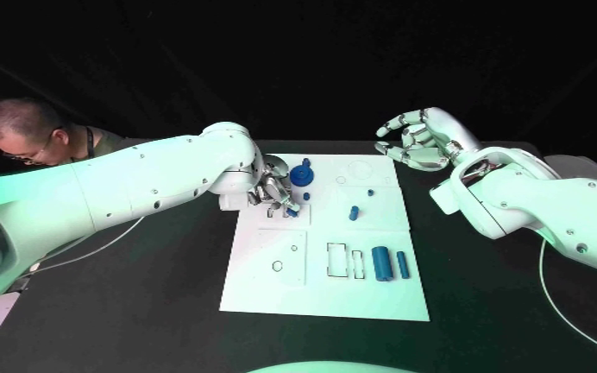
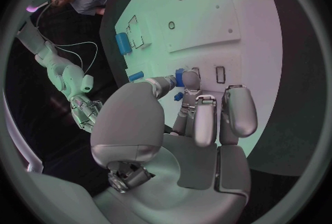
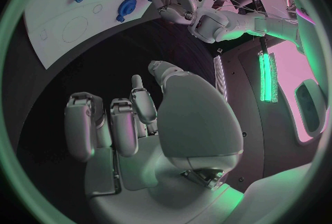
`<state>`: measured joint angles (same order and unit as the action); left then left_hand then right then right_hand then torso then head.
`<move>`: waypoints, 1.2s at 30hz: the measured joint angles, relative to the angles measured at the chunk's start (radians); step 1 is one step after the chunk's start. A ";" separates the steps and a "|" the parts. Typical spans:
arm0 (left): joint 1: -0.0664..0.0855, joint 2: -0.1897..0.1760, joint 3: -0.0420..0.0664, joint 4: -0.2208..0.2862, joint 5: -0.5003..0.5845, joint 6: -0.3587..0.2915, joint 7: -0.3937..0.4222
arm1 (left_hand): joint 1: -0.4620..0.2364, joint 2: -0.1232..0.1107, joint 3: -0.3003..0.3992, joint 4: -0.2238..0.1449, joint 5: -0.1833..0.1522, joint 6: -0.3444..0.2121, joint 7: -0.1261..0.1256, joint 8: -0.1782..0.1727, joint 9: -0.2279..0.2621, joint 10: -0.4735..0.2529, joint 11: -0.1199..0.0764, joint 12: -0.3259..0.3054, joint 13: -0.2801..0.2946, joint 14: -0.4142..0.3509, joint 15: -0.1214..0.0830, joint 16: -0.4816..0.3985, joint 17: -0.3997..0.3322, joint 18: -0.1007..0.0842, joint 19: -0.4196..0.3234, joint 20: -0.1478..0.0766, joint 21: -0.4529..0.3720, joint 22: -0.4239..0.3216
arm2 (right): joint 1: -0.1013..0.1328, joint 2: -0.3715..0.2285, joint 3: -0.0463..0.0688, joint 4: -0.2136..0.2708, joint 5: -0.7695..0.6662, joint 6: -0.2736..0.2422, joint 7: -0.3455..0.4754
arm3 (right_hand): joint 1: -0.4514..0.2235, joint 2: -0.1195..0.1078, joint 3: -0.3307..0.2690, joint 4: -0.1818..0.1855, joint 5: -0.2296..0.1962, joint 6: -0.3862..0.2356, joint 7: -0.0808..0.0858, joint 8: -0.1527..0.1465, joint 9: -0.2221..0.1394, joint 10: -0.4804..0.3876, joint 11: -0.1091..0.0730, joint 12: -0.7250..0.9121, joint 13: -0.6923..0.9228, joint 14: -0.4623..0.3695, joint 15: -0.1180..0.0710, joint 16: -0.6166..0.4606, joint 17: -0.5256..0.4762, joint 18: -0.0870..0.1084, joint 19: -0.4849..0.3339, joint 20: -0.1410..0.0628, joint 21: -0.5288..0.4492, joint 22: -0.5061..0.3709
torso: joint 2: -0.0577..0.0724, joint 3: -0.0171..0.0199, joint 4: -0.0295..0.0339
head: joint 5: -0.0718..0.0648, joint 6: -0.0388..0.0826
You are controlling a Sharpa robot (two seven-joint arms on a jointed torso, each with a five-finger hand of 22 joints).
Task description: Assemble the parts on the task board
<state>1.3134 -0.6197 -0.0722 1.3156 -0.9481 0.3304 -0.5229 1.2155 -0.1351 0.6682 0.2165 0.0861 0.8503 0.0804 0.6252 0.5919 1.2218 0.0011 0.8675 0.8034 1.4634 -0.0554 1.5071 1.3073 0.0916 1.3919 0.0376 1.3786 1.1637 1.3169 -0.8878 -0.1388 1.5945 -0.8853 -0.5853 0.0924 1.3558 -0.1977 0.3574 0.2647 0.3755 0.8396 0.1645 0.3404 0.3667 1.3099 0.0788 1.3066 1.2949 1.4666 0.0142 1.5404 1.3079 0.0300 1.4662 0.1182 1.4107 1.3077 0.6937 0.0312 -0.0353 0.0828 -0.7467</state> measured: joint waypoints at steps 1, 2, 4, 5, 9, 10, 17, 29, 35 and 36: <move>0.000 -0.003 0.000 0.002 0.006 -0.003 0.000 | -0.003 0.000 0.000 0.000 0.002 0.000 0.000 0.002 0.000 0.001 -0.001 0.000 0.000 0.000 0.000 0.000 0.000 0.000 0.000 0.000 0.000 0.000 | 0.000 0.000 0.000 0.000 0.000 0.000 0.000 | 0.000 0.000 0.000 0.000 0.000 0.000 0.000 0.000 0.000 0.000 0.000 0.000 0.000 0.000 0.000 0.000 0.000 0.000 0.000 0.000 0.000 0.000 | 0.000 0.0001 0.0000 | 0.001 0.001; 0.000 -0.003 0.000 0.002 0.008 -0.004 0.000 | -0.003 0.000 0.000 0.000 0.003 0.000 0.000 0.002 0.000 0.001 -0.001 0.000 0.001 0.000 0.000 0.000 0.000 0.000 0.000 0.000 0.000 0.000 | 0.000 0.000 0.000 0.000 0.000 0.000 0.000 | 0.000 0.000 0.000 0.000 0.000 0.000 0.000 0.000 0.000 0.000 0.000 0.000 0.000 0.000 0.000 0.000 0.000 0.000 0.000 0.000 0.000 0.000 | 0.000 0.0001 0.0001 | 0.001 0.001; 0.000 -0.009 0.000 0.008 0.019 -0.011 0.000 | -0.007 -0.004 0.000 0.000 0.010 -0.001 0.001 0.007 0.000 0.001 -0.001 0.000 0.002 0.000 0.000 0.000 0.000 0.000 0.000 0.000 0.000 0.000 | -0.001 0.000 0.000 0.000 0.000 0.001 0.000 | 0.000 0.000 0.000 0.000 0.000 0.000 0.000 0.000 0.000 0.000 0.000 0.000 0.000 0.000 0.000 0.000 0.000 0.000 0.000 0.000 0.000 0.000 | 0.000 0.0005 0.0001 | 0.002 0.002; 0.000 -0.011 0.000 0.012 0.024 -0.015 0.000 | -0.011 0.001 0.000 0.000 0.016 -0.002 0.002 0.007 0.000 0.001 -0.001 0.000 0.001 0.002 -0.002 0.000 0.000 0.000 0.000 0.000 0.003 0.000 | -0.001 0.000 0.000 0.000 0.000 0.001 0.000 | 0.000 0.000 0.001 0.001 0.000 0.000 0.000 0.000 0.000 0.000 0.000 0.000 0.000 0.000 0.000 0.000 0.000 0.000 0.000 0.000 0.000 0.000 | 0.000 0.0006 0.0001 | 0.002 0.002; -0.001 -0.026 0.001 0.030 0.045 -0.036 0.001 | -0.042 -0.018 0.031 -0.025 0.100 -0.002 0.002 0.020 0.109 0.010 -0.003 0.007 0.005 0.004 -0.004 0.006 0.000 0.000 0.007 -0.001 0.009 0.009 | -0.001 -0.001 0.000 0.000 0.000 0.002 0.000 | 0.000 0.000 0.003 0.003 0.000 0.000 0.000 0.000 0.000 0.000 0.000 0.000 0.000 0.000 0.000 0.000 0.000 0.000 0.000 0.000 0.000 0.000 | 0.000 0.0007 0.0006 | 0.004 0.003; -0.001 -0.029 0.001 0.035 0.048 -0.043 0.002 | -0.055 -0.020 0.042 -0.036 0.127 -0.001 0.001 0.020 0.109 0.015 -0.003 0.013 0.009 0.004 -0.004 0.006 0.000 0.000 0.009 -0.002 0.010 0.013 | -0.001 -0.002 0.000 0.000 0.000 0.002 -0.001 | 0.000 0.000 0.003 0.003 0.000 0.000 0.000 0.000 0.000 0.000 0.000 0.000 0.000 0.000 0.000 0.000 0.000 0.000 0.000 0.000 0.000 0.000 | 0.000 0.0010 0.0008 | 0.004 0.004; -0.008 -0.057 0.001 0.078 0.050 -0.108 0.005 | -0.084 -0.039 0.039 -0.039 0.246 0.005 -0.004 0.045 0.124 0.052 -0.015 0.059 0.052 0.003 -0.011 0.010 0.000 0.000 0.016 -0.008 0.019 0.033 | -0.001 -0.003 0.000 0.000 0.000 0.004 -0.001 | -0.002 -0.002 0.003 0.003 0.000 0.000 0.000 0.000 0.000 0.000 0.000 0.000 0.000 0.000 0.000 0.000 0.000 0.000 0.000 0.000 0.000 0.000 | 0.001 0.0023 0.0012 | 0.006 0.004; -0.036 -0.094 0.001 0.134 -0.028 -0.201 0.010 | -0.094 -0.048 0.039 -0.039 0.283 0.007 -0.006 0.054 0.162 0.064 -0.017 0.077 0.070 0.004 -0.018 0.010 0.000 0.000 0.022 -0.014 0.027 0.048 | -0.005 -0.007 0.000 -0.002 0.000 0.004 -0.001 | -0.004 -0.004 0.003 0.003 0.000 0.000 0.000 0.000 0.000 0.000 0.000 0.000 0.000 0.000 0.000 0.000 0.000 0.000 0.000 0.000 0.000 0.000 | 0.001 0.0012 0.0030 | 0.010 -0.004; -0.047 -0.101 0.001 0.142 -0.076 -0.225 0.010 | -0.098 -0.053 0.039 -0.039 0.289 0.013 -0.012 0.054 0.169 0.069 -0.022 0.081 0.076 0.004 -0.018 0.010 0.000 -0.016 0.024 -0.012 0.031 0.052 | -0.007 -0.007 0.000 -0.002 0.000 0.004 -0.001 | -0.004 -0.004 0.003 0.003 0.000 0.000 0.000 0.000 0.000 0.000 0.000 0.000 -0.001 0.000 0.000 0.000 0.000 0.000 0.000 0.000 0.000 0.000 | 0.001 0.0005 0.0023 | 0.013 -0.007; -0.048 -0.102 0.001 0.143 -0.081 -0.228 0.010 | -0.100 -0.054 0.039 -0.039 0.289 0.015 -0.011 0.054 0.172 0.069 -0.022 0.081 0.077 0.004 -0.018 0.010 0.000 -0.016 0.025 -0.011 0.031 0.053 | -0.007 -0.007 0.000 -0.002 0.000 0.004 -0.001 | -0.004 -0.004 0.003 0.003 0.000 0.000 0.000 0.000 0.000 0.000 0.000 0.000 -0.001 0.000 0.000 0.000 0.000 0.000 0.000 0.000 0.000 0.000 | 0.001 0.0006 0.0017 | 0.013 -0.008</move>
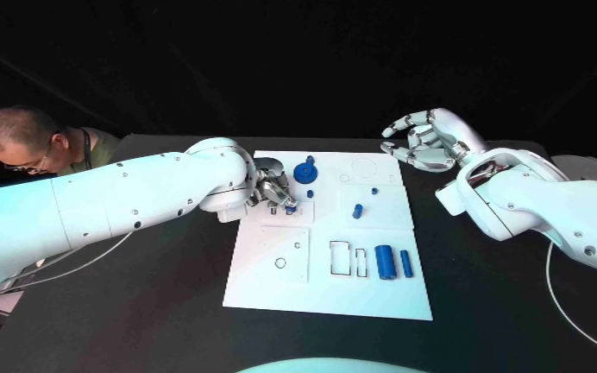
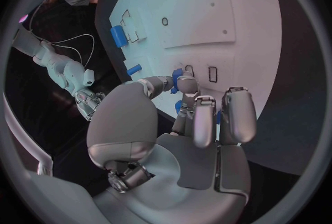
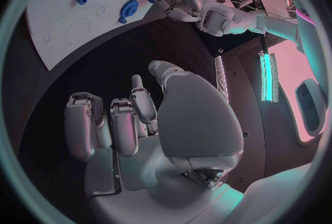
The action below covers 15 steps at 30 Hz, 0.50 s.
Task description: Assemble the parts on the task board
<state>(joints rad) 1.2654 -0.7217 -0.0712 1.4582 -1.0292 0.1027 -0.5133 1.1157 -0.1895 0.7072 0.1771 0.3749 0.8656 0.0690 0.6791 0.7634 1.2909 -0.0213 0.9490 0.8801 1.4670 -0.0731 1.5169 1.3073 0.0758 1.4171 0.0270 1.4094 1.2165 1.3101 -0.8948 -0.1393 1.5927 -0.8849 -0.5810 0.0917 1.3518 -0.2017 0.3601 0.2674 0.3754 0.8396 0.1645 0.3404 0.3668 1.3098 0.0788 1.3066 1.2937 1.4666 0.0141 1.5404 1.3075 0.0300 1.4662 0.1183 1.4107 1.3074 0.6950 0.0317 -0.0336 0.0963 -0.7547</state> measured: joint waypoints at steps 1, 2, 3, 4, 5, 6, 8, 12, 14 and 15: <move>-0.001 -0.001 0.000 0.001 -0.005 -0.002 0.000 | 0.000 0.000 0.000 0.000 0.000 0.002 -0.002 0.000 0.002 0.000 0.000 0.000 0.001 0.000 0.000 0.000 0.000 0.000 0.000 0.000 0.000 0.000 | 0.000 0.000 0.000 0.000 0.000 0.000 0.000 | 0.000 0.000 0.000 0.000 0.000 0.000 0.000 0.000 0.000 0.000 0.000 0.000 0.000 0.000 0.000 0.000 0.000 0.000 0.000 0.000 0.000 0.000 | 0.000 0.0000 -0.0001 | 0.000 0.000; -0.003 -0.001 0.000 0.002 -0.009 -0.004 0.000 | 0.000 0.000 0.000 0.000 0.000 0.002 -0.002 0.000 0.002 0.000 0.000 0.000 0.001 0.000 0.000 0.000 0.000 0.000 0.000 0.000 0.000 0.000 | 0.000 -0.001 0.000 0.000 0.000 0.000 0.000 | 0.000 0.000 0.000 0.000 0.000 0.000 0.000 0.000 0.000 0.000 0.000 0.000 0.000 0.000 0.000 0.000 0.000 0.000 0.000 0.000 0.000 0.000 | 0.000 0.0000 -0.0005 | 0.000 0.000; -0.004 -0.002 0.000 0.003 -0.014 -0.005 0.000 | 0.000 0.000 0.000 0.000 0.000 0.002 -0.002 0.000 0.002 0.000 0.000 0.004 0.002 0.000 0.000 0.000 0.000 0.000 0.000 0.000 0.000 0.001 | 0.000 -0.001 0.000 0.000 0.000 0.000 0.000 | 0.000 0.000 0.000 0.000 0.000 0.000 0.000 0.000 0.000 0.000 0.000 0.000 0.000 0.000 0.000 0.000 0.000 0.000 0.000 0.000 0.000 0.000 | -0.001 -0.0001 -0.0007 | 0.001 -0.001; -0.005 -0.002 0.000 0.003 -0.018 -0.007 0.000 | 0.000 0.000 0.000 0.000 0.000 0.002 -0.002 0.000 0.002 0.000 0.000 0.005 0.002 0.000 0.000 0.000 0.000 0.000 0.000 0.000 0.000 0.001 | 0.000 -0.001 0.000 0.000 0.000 0.000 0.000 | 0.000 0.000 0.000 0.000 0.000 0.000 0.000 0.000 0.000 0.000 0.000 0.000 0.000 0.000 0.000 0.000 0.000 0.000 0.000 0.000 0.000 0.000 | -0.001 -0.0003 -0.0011 | 0.001 -0.001; -0.005 -0.002 0.000 0.003 -0.021 -0.008 0.000 | 0.000 0.000 0.000 0.000 0.001 0.002 -0.002 0.000 0.002 0.000 0.000 0.005 0.003 0.000 0.000 0.000 0.000 0.000 0.000 0.000 0.000 0.001 | 0.000 -0.001 0.000 0.000 0.000 0.000 0.000 | 0.000 0.000 0.000 0.000 0.000 0.000 0.000 0.000 0.000 0.000 0.000 0.000 0.000 0.000 0.000 0.000 0.000 0.000 0.000 0.000 0.000 0.000 | -0.001 -0.0004 -0.0011 | 0.001 -0.001; -0.006 -0.003 0.000 0.004 -0.025 -0.009 -0.001 | -0.002 -0.002 0.000 0.000 0.006 0.002 -0.002 0.001 0.002 0.000 0.000 0.005 0.004 0.000 0.000 0.000 0.000 0.000 0.000 0.000 0.000 0.001 | 0.000 -0.001 0.000 0.000 0.000 0.000 0.000 | 0.000 0.000 0.000 0.000 0.000 0.000 0.000 0.000 0.000 0.000 0.000 0.000 0.000 0.000 0.000 0.000 0.000 0.000 0.000 0.000 0.000 0.000 | -0.001 -0.0006 -0.0014 | 0.001 -0.001; -0.007 -0.003 0.000 0.004 -0.031 -0.011 -0.001 | -0.002 -0.002 0.000 0.000 0.006 0.002 -0.002 0.005 0.002 0.005 0.002 0.009 0.006 0.000 0.000 0.000 0.001 0.000 0.000 0.000 0.000 0.002 | -0.001 -0.002 0.000 0.000 0.000 0.000 0.000 | 0.000 0.000 0.000 0.000 0.000 0.000 0.000 0.000 0.000 0.000 0.000 0.000 0.000 0.000 0.000 0.000 0.000 0.000 0.000 0.000 0.000 0.000 | -0.001 -0.0006 -0.0015 | 0.001 -0.001; -0.009 -0.003 0.000 0.002 -0.041 -0.011 -0.001 | -0.004 -0.004 0.000 0.000 0.006 0.004 -0.003 0.005 0.002 0.007 0.000 0.012 0.009 0.000 0.000 0.002 0.001 0.000 0.002 -0.002 0.000 0.004 | -0.001 -0.003 0.000 0.000 0.000 0.000 0.000 | 0.000 0.000 0.000 0.000 0.000 0.000 0.000 0.000 0.000 0.000 0.000 0.000 0.000 0.000 0.000 0.000 0.000 0.000 0.000 0.000 0.000 0.000 | -0.001 -0.0006 -0.0016 | 0.001 -0.001; -0.009 -0.001 0.000 0.000 -0.044 -0.011 -0.002 | -0.007 -0.007 0.001 -0.001 0.007 0.004 -0.003 0.005 0.002 0.007 0.000 0.015 0.011 0.000 0.000 0.004 0.001 0.000 0.003 -0.004 0.000 0.004 | -0.001 -0.003 0.000 0.000 0.000 0.000 0.000 | 0.000 0.000 0.000 0.000 0.000 0.000 0.000 0.000 0.000 0.000 0.000 0.000 0.000 0.000 0.000 0.000 0.000 0.000 0.000 0.000 0.000 0.000 | -0.001 -0.0006 -0.0016 | 0.001 0.000; -0.009 0.000 0.000 -0.002 -0.046 -0.011 -0.002 | -0.008 -0.008 0.001 -0.001 0.009 0.004 -0.003 0.005 0.002 0.007 0.000 0.015 0.011 0.000 0.000 0.004 0.001 0.000 0.003 -0.004 0.000 0.004 | -0.001 -0.003 0.000 0.001 0.000 0.000 0.000 | 0.000 0.000 0.000 0.000 0.000 0.000 0.000 0.000 0.000 0.000 0.000 0.000 0.000 0.000 0.000 0.000 0.000 0.000 0.000 0.000 0.000 0.001 | -0.001 -0.0006 -0.0016 | 0.001 0.000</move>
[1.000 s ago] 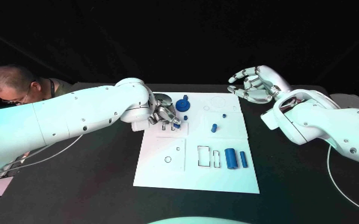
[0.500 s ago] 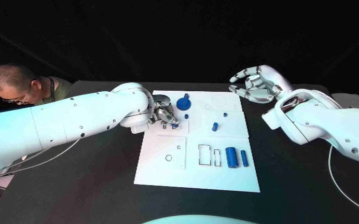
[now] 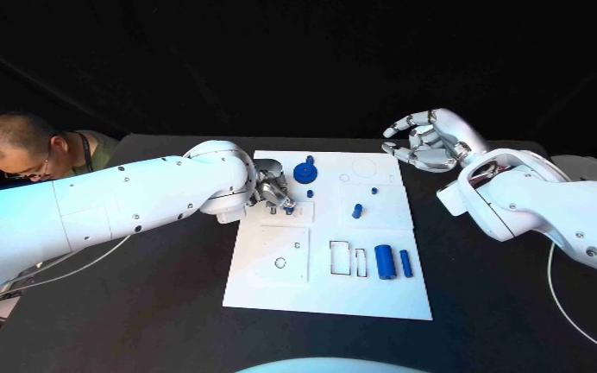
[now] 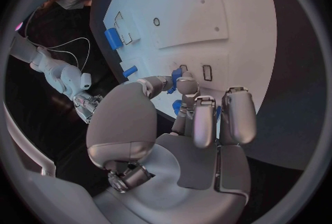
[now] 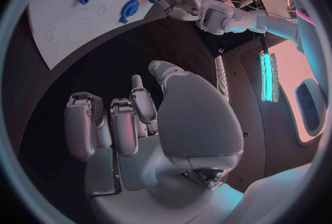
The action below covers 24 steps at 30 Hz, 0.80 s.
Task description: Assemble the parts on the task board
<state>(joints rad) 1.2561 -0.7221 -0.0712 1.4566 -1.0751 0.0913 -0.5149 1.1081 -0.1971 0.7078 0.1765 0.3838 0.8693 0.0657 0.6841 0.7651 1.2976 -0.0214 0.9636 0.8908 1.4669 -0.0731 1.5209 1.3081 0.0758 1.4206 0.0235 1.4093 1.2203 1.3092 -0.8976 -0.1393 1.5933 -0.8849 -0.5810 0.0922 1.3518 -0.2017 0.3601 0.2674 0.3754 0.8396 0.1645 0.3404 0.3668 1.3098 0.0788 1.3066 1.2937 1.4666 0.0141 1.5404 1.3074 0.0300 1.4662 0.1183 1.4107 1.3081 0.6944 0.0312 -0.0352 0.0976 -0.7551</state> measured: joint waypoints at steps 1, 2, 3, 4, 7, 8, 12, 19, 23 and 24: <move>0.000 0.000 0.000 0.000 0.000 0.000 0.000 | -0.001 -0.001 0.000 0.000 0.001 0.000 0.000 0.000 0.000 0.000 0.000 0.000 0.000 0.000 0.000 0.000 0.000 0.000 0.000 0.000 0.000 0.000 | 0.000 0.000 0.000 0.000 0.000 0.000 0.000 | 0.000 0.000 0.000 0.000 0.000 0.000 0.000 0.000 0.000 0.000 0.000 0.000 0.000 0.000 0.000 0.000 0.000 0.000 0.000 0.000 0.000 0.000 | 0.000 0.0000 0.0000 | 0.000 0.000; -0.001 0.002 0.000 -0.002 -0.003 0.000 0.000 | -0.001 -0.001 0.000 0.000 0.003 0.000 0.000 0.000 0.000 0.000 0.000 0.000 0.000 0.000 0.000 0.000 0.000 0.000 0.000 0.000 0.000 0.000 | 0.000 0.000 0.000 0.000 0.000 0.000 0.000 | 0.000 0.000 0.000 0.000 0.000 0.000 0.000 0.000 0.000 0.000 0.000 0.000 0.000 0.000 0.000 0.000 0.000 0.000 0.000 0.000 0.000 0.000 | 0.000 0.0000 -0.0005 | 0.000 0.000; -0.001 0.002 0.000 -0.003 -0.004 0.000 0.000 | -0.001 -0.001 0.000 0.000 0.003 0.000 0.000 0.000 0.000 0.000 0.000 0.000 0.000 0.000 0.000 0.000 0.000 0.000 0.000 0.000 0.000 0.000 | 0.000 0.000 0.000 0.000 0.000 0.000 0.000 | 0.000 0.000 0.000 0.000 0.000 0.000 0.000 0.000 0.000 0.000 0.000 0.000 0.000 0.000 0.000 0.000 0.000 0.000 0.000 0.000 0.000 0.000 | 0.000 0.0000 -0.0006 | 0.000 0.000; -0.002 0.003 0.000 -0.003 -0.006 0.000 0.000 | -0.001 -0.001 0.000 0.000 0.003 0.000 0.000 0.000 0.001 0.000 0.000 0.000 0.000 0.000 0.000 0.000 0.000 0.000 0.000 0.000 0.004 0.001 | 0.000 0.000 0.000 0.000 0.000 0.000 0.000 | 0.000 0.000 0.000 0.000 0.000 0.000 0.000 0.000 0.000 0.000 0.000 0.000 0.000 0.000 0.000 0.000 0.000 0.000 0.000 0.000 0.000 0.000 | 0.000 0.0000 -0.0007 | 0.001 0.000; -0.005 0.005 0.000 -0.006 -0.010 0.001 0.000 | -0.001 -0.001 0.000 0.000 0.003 0.000 0.000 0.005 0.002 0.000 0.000 0.000 -0.001 0.000 0.000 0.000 0.000 0.000 0.000 0.000 0.004 0.001 | 0.000 0.000 0.000 0.000 0.000 0.000 0.000 | 0.000 0.000 0.000 0.000 0.000 0.000 0.000 0.000 0.000 0.000 0.000 0.000 0.000 0.000 0.000 0.000 0.000 0.000 0.000 0.000 0.000 0.000 | 0.001 0.0000 -0.0012 | 0.001 0.000; -0.005 0.006 0.000 -0.007 -0.012 0.001 0.000 | -0.001 -0.001 0.000 0.000 0.003 0.000 0.000 0.005 0.006 0.000 0.000 0.000 -0.001 -0.002 -0.002 0.000 0.000 0.000 0.000 0.000 0.004 0.001 | 0.000 -0.001 0.000 0.000 0.000 0.000 0.000 | 0.000 0.000 0.002 0.002 0.000 0.000 0.000 0.000 -0.001 0.000 0.000 0.000 0.000 0.000 0.000 0.000 0.000 0.000 0.000 0.000 0.000 0.000 | 0.001 0.0000 -0.0012 | 0.001 0.000; -0.006 0.007 0.001 -0.008 -0.018 0.002 0.000 | -0.001 -0.001 0.000 0.000 0.003 0.000 0.000 0.005 0.006 0.000 0.000 0.000 -0.001 -0.004 -0.004 0.000 0.000 0.000 0.000 0.000 0.004 0.003 | 0.000 -0.001 0.000 0.000 0.000 0.000 0.000 | 0.000 0.000 0.003 0.003 0.000 0.000 0.000 0.000 -0.001 0.000 0.000 0.000 0.000 0.000 0.000 0.000 0.000 0.000 0.000 0.000 0.000 0.000 | 0.001 0.0000 -0.0012 | 0.000 0.000; -0.007 0.007 0.001 -0.008 -0.026 0.007 0.000 | -0.001 -0.001 0.000 0.000 0.012 0.004 -0.004 0.012 0.008 0.004 -0.004 0.000 -0.002 -0.004 -0.004 0.000 0.000 0.000 0.000 0.000 0.004 0.006 | 0.000 -0.002 0.000 0.000 0.000 0.000 0.000 | 0.000 0.000 0.003 0.003 0.000 0.000 0.000 0.000 -0.001 0.000 0.000 0.000 0.000 0.000 0.000 0.000 0.000 0.000 0.000 0.000 0.000 0.000 | 0.001 0.0001 -0.0007 | -0.001 -0.003; -0.007 0.006 0.001 -0.007 -0.032 0.011 0.000 | -0.001 -0.001 0.002 0.002 0.014 0.004 -0.004 0.012 0.011 0.004 -0.004 0.000 -0.004 0.000 -0.007 0.000 0.000 0.000 0.000 0.000 0.003 0.006 | -0.001 -0.002 0.000 0.000 0.000 0.000 0.000 | 0.000 0.000 0.003 0.003 0.000 0.000 0.000 0.000 -0.001 0.000 0.000 0.000 0.000 0.000 0.000 0.000 0.000 0.000 0.000 0.000 0.000 0.000 | 0.001 0.0001 -0.0007 | -0.001 -0.004; -0.007 0.006 0.001 -0.007 -0.033 0.013 0.000 | -0.001 -0.001 0.003 0.003 0.014 0.004 -0.004 0.012 0.014 0.004 -0.004 0.000 -0.004 0.000 -0.007 0.000 0.000 0.000 0.000 0.000 0.003 0.006 | -0.001 -0.002 0.000 0.000 0.000 0.000 0.000 | 0.000 0.000 0.003 0.003 0.000 0.000 0.000 0.000 -0.001 0.000 0.000 0.000 0.000 0.000 0.000 0.000 0.000 0.000 0.000 0.000 0.000 0.000 | 0.001 0.0001 -0.0007 | -0.001 -0.004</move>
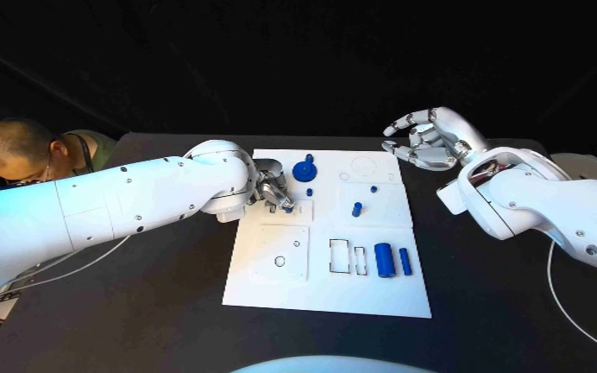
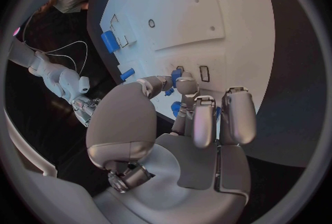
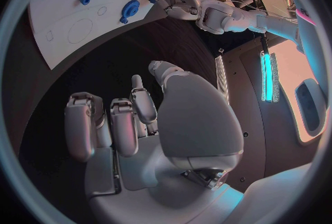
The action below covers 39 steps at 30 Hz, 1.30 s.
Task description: Assemble the parts on the task board
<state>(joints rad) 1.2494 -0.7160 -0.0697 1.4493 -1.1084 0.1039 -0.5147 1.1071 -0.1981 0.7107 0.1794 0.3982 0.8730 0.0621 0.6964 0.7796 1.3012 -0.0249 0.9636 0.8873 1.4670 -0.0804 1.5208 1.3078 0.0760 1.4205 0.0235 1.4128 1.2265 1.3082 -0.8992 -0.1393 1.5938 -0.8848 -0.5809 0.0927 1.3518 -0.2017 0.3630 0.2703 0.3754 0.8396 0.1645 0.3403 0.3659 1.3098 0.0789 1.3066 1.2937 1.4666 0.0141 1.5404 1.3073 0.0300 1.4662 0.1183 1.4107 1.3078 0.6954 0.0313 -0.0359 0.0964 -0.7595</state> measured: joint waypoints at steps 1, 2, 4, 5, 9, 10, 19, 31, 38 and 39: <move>0.000 0.000 0.000 0.000 -0.001 0.001 0.000 | 0.000 0.000 0.000 0.000 0.000 0.000 0.000 0.000 0.000 0.000 0.000 0.000 0.000 0.000 0.000 0.000 0.000 0.000 0.000 0.000 0.000 0.000 | 0.000 0.000 0.000 0.000 0.000 0.000 0.000 | 0.000 0.000 0.000 0.000 0.000 0.000 0.000 0.000 0.000 0.000 0.000 0.000 0.000 0.000 0.000 0.000 0.000 0.000 0.000 0.000 0.000 0.000 | 0.000 0.0000 0.0000 | 0.000 0.000; 0.000 0.000 0.000 0.000 -0.002 0.002 0.000 | 0.000 0.000 0.000 0.000 0.001 0.000 0.000 0.000 0.000 0.000 0.000 0.000 -0.001 0.000 0.000 0.000 0.000 0.000 0.000 0.000 0.002 0.001 | 0.000 0.000 0.000 0.000 0.000 0.000 0.000 | 0.000 0.000 0.000 0.000 0.000 0.000 0.000 0.000 0.000 0.000 0.000 0.000 0.000 0.000 0.000 0.000 0.000 0.000 0.000 0.000 0.000 0.000 | 0.000 0.0000 0.0000 | 0.000 -0.001; 0.000 0.000 0.000 0.000 -0.004 0.004 0.000 | 0.000 0.000 0.000 0.000 0.005 0.000 0.000 0.000 0.000 0.000 0.000 0.000 -0.002 0.000 0.000 0.000 0.000 0.000 0.000 0.000 0.004 0.002 | -0.001 0.000 0.000 0.000 0.000 0.000 0.000 | 0.000 0.000 0.000 0.000 0.000 0.000 0.000 0.000 0.000 0.000 0.000 0.000 0.000 0.000 0.000 0.000 0.000 0.000 0.000 0.000 0.000 0.000 | 0.000 0.0000 0.0000 | 0.000 -0.002; 0.000 -0.001 0.000 0.000 -0.005 0.005 0.000 | -0.001 0.001 0.000 0.000 0.005 0.000 0.000 0.000 0.000 0.000 0.000 0.000 -0.002 0.000 0.000 0.000 0.000 0.000 0.000 0.000 0.004 0.002 | -0.001 0.000 0.000 -0.001 0.000 0.000 0.000 | 0.000 0.000 0.000 0.000 0.000 0.000 0.000 0.000 0.000 0.000 0.000 0.000 0.000 0.000 0.000 0.000 0.000 0.000 0.000 0.000 0.000 0.000 | 0.000 0.0000 0.0000 | 0.000 -0.002; 0.000 -0.001 0.000 0.001 -0.007 0.009 0.000 | -0.005 0.003 0.000 0.000 0.005 0.000 0.000 0.004 0.000 0.000 0.000 0.000 -0.002 0.000 0.000 0.000 0.000 0.000 0.000 0.000 0.004 0.002 | -0.001 0.000 0.000 -0.001 0.000 0.000 0.000 | 0.000 0.000 0.000 0.000 0.000 0.000 0.000 0.000 0.000 0.000 0.000 0.000 0.000 0.000 0.000 0.000 0.000 0.000 0.000 0.000 0.000 0.000 | 0.000 0.0000 0.0001 | 0.000 -0.003; 0.000 -0.001 0.000 0.001 -0.008 0.009 0.000 | -0.005 0.003 0.000 0.000 0.005 0.000 0.000 0.004 0.000 0.000 0.000 0.000 -0.002 0.000 0.000 0.000 0.000 0.000 0.000 0.000 0.004 0.002 | -0.001 0.000 0.000 -0.001 0.000 0.000 0.000 | 0.000 0.000 0.000 0.000 0.000 0.000 0.000 0.000 0.000 0.000 0.000 0.000 0.000 0.000 0.000 0.000 0.000 0.000 0.000 0.000 0.000 0.000 | 0.000 0.0000 0.0001 | 0.000 -0.003; -0.001 -0.003 0.000 0.003 -0.010 0.012 0.000 | -0.008 0.000 0.003 0.003 0.024 0.000 0.000 0.008 0.008 0.004 -0.004 0.007 0.005 0.000 0.000 0.000 0.000 0.000 0.004 -0.004 0.004 0.006 | -0.002 0.000 0.000 -0.001 0.000 0.000 0.000 | -0.004 -0.004 0.000 0.000 0.004 0.000 0.000 0.000 0.000 0.000 0.000 0.000 0.000 0.000 0.000 0.000 0.001 0.000 0.000 0.000 0.000 0.000 | 0.000 0.0003 0.0001 | 0.000 -0.003; -0.001 -0.004 0.000 0.002 -0.008 0.013 -0.001 | -0.019 -0.004 0.005 0.005 0.047 0.002 0.001 0.018 0.014 0.011 -0.004 0.019 0.013 0.000 0.000 0.004 0.000 0.000 0.004 -0.004 0.006 0.007 | -0.002 0.000 0.000 -0.001 0.000 0.000 0.000 | -0.004 -0.004 0.000 0.000 0.004 0.000 0.000 0.000 0.000 0.000 0.000 0.000 0.000 0.000 0.000 0.000 0.001 0.000 0.000 0.000 0.000 0.000 | -0.001 0.0005 -0.0005 | 0.001 -0.003; -0.001 -0.004 0.000 0.001 -0.005 0.014 -0.002 | -0.022 -0.006 0.005 0.005 0.055 0.004 0.000 0.023 0.015 0.013 -0.005 0.025 0.018 0.000 0.000 0.004 0.000 0.000 0.004 -0.004 0.007 0.010 | -0.002 0.000 0.000 -0.002 0.000 0.000 0.000 | -0.004 -0.004 0.000 0.000 0.004 0.000 0.000 0.000 0.000 0.000 0.000 0.000 0.000 0.000 0.000 0.000 0.001 0.000 0.000 0.000 0.000 0.000 | -0.001 0.0005 -0.0005 | 0.001 -0.004; -0.001 -0.004 0.000 0.001 -0.005 0.014 -0.002 | -0.022 -0.006 0.005 0.005 0.058 0.004 0.000 0.023 0.015 0.015 -0.007 0.027 0.019 0.000 0.000 0.004 0.000 0.000 0.004 -0.004 0.007 0.011 | -0.002 0.000 0.000 -0.002 0.000 0.001 0.000 | -0.004 -0.004 0.000 0.000 0.004 0.000 0.000 0.000 0.000 0.000 0.000 0.000 0.000 0.000 0.000 0.000 0.001 0.000 0.000 0.000 0.000 0.000 | -0.001 0.0005 -0.0005 | 0.001 -0.004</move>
<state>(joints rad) 1.2480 -0.7198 -0.0700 1.4499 -1.1130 0.1183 -0.5164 1.0851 -0.2044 0.7161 0.1849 0.4564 0.8766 0.0617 0.7197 0.7947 1.3157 -0.0321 0.9904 0.9059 1.4670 -0.0803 1.5246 1.3075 0.0761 1.4242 0.0197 1.4202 1.2370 1.3060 -0.8987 -0.1393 1.5920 -0.8848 -0.5804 0.0930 1.3478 -0.2056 0.3630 0.2703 0.3796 0.8396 0.1645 0.3403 0.3661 1.3098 0.0789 1.3066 1.2937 1.4666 0.0141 1.5404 1.3078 0.0299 1.4662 0.1183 1.4107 1.3074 0.6947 0.0317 -0.0363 0.0971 -0.7634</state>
